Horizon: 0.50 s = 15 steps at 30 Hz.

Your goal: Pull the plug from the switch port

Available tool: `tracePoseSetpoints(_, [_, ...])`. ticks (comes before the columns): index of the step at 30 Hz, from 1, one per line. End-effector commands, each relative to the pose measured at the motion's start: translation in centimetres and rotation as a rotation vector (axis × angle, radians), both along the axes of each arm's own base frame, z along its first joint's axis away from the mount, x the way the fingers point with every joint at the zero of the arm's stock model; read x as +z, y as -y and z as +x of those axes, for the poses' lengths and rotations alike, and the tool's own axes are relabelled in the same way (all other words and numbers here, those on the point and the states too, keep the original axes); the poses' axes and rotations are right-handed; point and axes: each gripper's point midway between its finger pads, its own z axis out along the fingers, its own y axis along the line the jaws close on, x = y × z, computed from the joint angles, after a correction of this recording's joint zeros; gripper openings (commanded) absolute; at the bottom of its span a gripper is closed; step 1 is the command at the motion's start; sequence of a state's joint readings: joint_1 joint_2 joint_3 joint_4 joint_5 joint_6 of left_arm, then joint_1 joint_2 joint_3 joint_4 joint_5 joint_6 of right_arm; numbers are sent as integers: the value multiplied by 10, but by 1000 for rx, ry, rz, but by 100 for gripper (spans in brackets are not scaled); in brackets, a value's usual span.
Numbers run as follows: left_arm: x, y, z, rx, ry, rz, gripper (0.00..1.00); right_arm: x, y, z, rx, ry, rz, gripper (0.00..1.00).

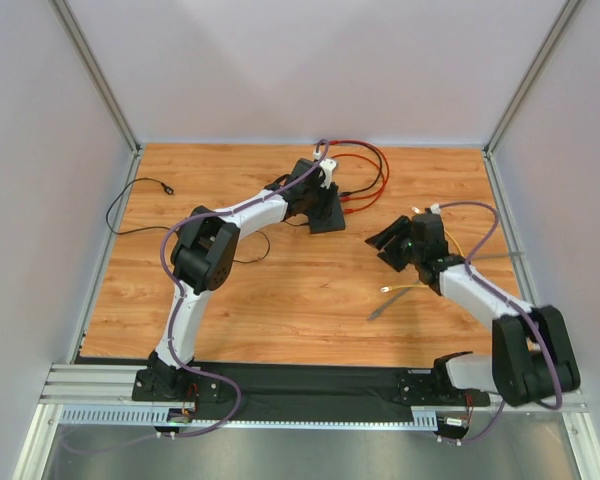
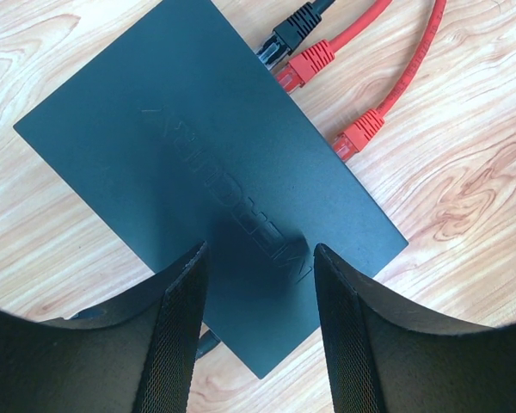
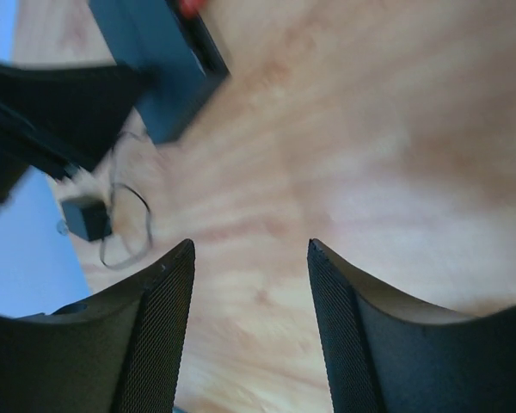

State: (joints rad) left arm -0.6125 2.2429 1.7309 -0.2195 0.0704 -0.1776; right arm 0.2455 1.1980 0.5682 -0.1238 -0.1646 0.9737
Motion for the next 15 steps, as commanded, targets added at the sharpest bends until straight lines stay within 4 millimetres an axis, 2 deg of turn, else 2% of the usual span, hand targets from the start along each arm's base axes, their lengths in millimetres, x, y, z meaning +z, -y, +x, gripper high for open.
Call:
tracePoseSetpoints(1, [15,4,5,7,18,-38,59,62,-8,86,-115,273,82,57])
tracePoseSetpoints(2, [16,4,5,5,17,-42,59,74,-11,102,-127,307,102,56])
tracePoseSetpoints(3, [15,3,6,7,17,-43,59,62,-15,115,-140,283,113,56])
tracePoseSetpoints(4, [15,4,6,4,17,-43,59,70,-19,128,-142,322,137,56])
tracePoseSetpoints(5, [17,5,6,-1,20,-44,59,65,-24,143,-144,318,143,56])
tracePoseSetpoints(7, [18,3,7,-3,24,-42,59,68,-31,156,-134,345,182,55])
tracePoseSetpoints(8, [20,3,7,-4,28,-40,59,54,-33,162,-130,330,179,54])
tracePoseSetpoints(10, [21,0,9,8,41,-27,59,49,-37,170,-104,349,167,54])
tracePoseSetpoints(13, [18,-4,17,43,58,-15,59,16,-34,177,-111,315,121,54])
tracePoseSetpoints(15, [18,-2,17,48,59,-29,58,12,-37,183,-104,321,130,54])
